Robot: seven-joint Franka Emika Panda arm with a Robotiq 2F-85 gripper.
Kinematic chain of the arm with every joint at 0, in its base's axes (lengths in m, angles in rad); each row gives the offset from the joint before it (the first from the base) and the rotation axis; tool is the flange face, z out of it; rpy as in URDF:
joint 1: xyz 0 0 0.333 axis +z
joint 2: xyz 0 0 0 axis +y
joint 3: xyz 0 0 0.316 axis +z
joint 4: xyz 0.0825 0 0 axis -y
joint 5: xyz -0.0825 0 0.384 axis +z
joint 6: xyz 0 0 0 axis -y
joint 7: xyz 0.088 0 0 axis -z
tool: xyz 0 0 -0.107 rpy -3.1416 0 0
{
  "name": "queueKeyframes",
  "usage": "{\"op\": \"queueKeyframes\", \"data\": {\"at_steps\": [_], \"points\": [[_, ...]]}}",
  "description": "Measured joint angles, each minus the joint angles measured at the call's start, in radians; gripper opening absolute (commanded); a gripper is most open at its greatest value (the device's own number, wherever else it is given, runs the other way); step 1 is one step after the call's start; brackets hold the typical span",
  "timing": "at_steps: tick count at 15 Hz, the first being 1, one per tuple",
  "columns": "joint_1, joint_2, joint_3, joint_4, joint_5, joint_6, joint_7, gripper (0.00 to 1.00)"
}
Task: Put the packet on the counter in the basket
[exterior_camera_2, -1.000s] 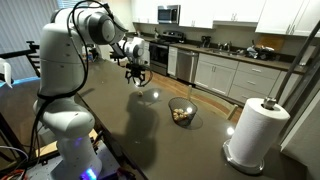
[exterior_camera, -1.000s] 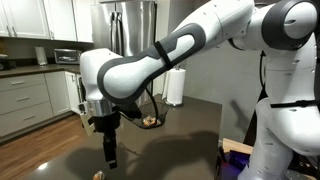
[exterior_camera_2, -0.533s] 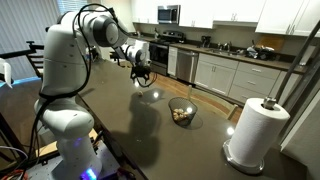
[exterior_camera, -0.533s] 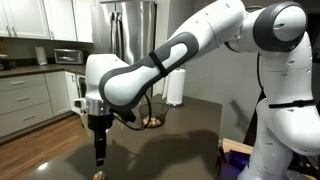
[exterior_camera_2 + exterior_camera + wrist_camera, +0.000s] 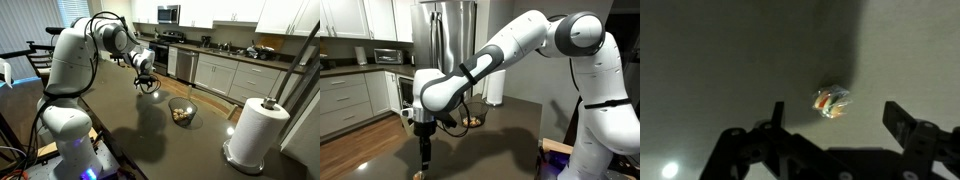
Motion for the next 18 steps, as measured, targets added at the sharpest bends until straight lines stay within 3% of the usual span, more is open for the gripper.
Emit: {"op": "queueKeyframes", "data": {"at_steps": [9,12,13,14,16,18], "points": [[-0.016,0.124,0.064,0.089,0.044,-0.054,-0.058,1.0],[-0.013,0.139,0.067,0.097,0.044,-0.057,-0.058,0.77],[-0.012,0.143,0.067,0.097,0.043,-0.057,-0.058,0.62],[-0.012,0.146,0.067,0.097,0.043,-0.057,-0.058,0.63],[-0.011,0.151,0.066,0.098,0.038,-0.056,-0.058,0.4],[-0.008,0.151,0.061,0.1,0.02,-0.052,-0.058,0.26]]}}
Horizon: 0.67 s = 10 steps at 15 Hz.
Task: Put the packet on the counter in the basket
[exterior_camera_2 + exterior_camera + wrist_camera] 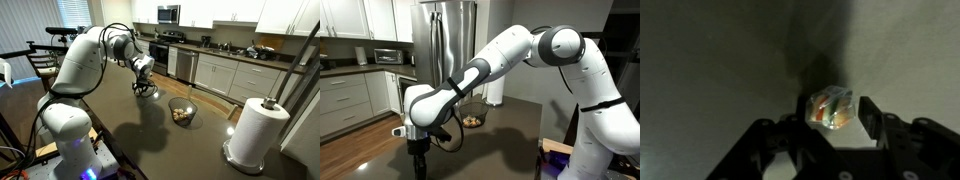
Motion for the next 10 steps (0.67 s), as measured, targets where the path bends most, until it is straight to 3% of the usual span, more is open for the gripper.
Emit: {"op": "queueKeyframes", "data": {"at_steps": [3,10], "points": [[0.015,0.0,-0.015,0.003,-0.043,0.012,0.003,0.1],[0.043,-0.01,-0.043,0.019,-0.115,-0.003,0.043,0.1]]}}
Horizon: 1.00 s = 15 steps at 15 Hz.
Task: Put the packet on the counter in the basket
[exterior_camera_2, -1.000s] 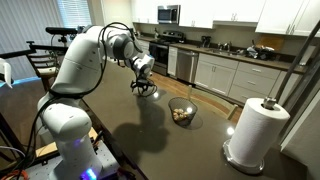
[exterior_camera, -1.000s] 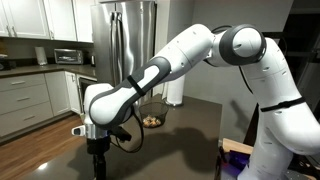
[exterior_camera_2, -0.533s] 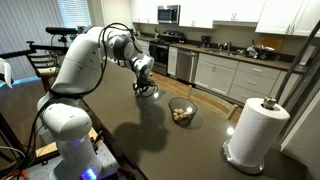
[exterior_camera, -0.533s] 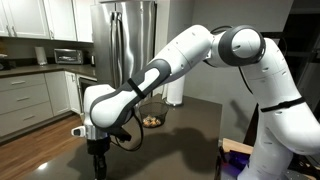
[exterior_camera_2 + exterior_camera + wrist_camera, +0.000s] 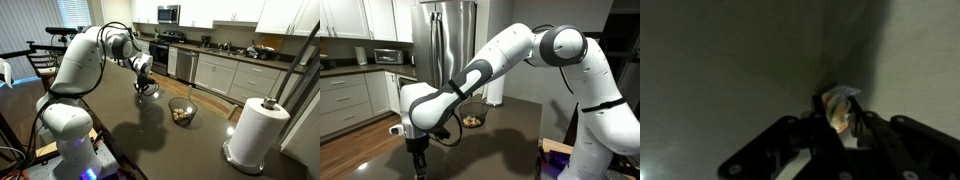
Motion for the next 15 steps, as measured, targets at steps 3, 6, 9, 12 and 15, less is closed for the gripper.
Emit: {"op": "queueKeyframes", "data": {"at_steps": [3,6,9,12,15], "points": [[0.0,-0.016,-0.016,0.014,-0.009,-0.038,0.029,0.11],[0.0,-0.061,-0.034,0.032,-0.017,-0.104,0.076,0.11],[0.0,-0.135,-0.05,0.044,-0.02,-0.175,0.132,0.1],[0.0,-0.221,-0.074,0.044,-0.03,-0.201,0.206,0.11],[-0.006,-0.29,-0.12,0.044,-0.05,-0.206,0.294,0.11]]}}
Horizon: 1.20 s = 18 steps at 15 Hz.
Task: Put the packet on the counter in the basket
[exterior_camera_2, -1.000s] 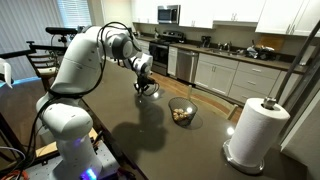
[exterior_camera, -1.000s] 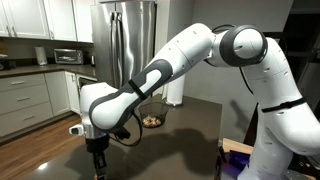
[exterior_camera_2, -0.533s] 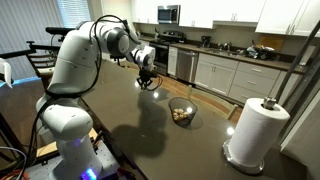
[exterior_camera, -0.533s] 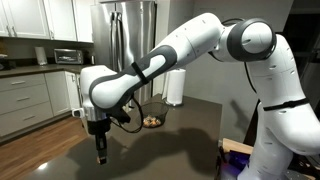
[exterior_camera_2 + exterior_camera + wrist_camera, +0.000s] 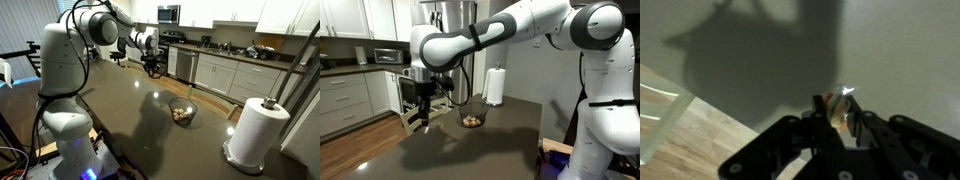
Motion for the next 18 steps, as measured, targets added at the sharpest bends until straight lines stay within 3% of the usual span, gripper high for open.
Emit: {"op": "queueKeyframes", "data": {"at_steps": [5,18], "points": [[-0.046,-0.076,-0.085,-0.023,-0.008,-0.006,0.102,0.11],[-0.204,-0.251,-0.241,-0.241,0.024,-0.006,0.239,0.1]]}}
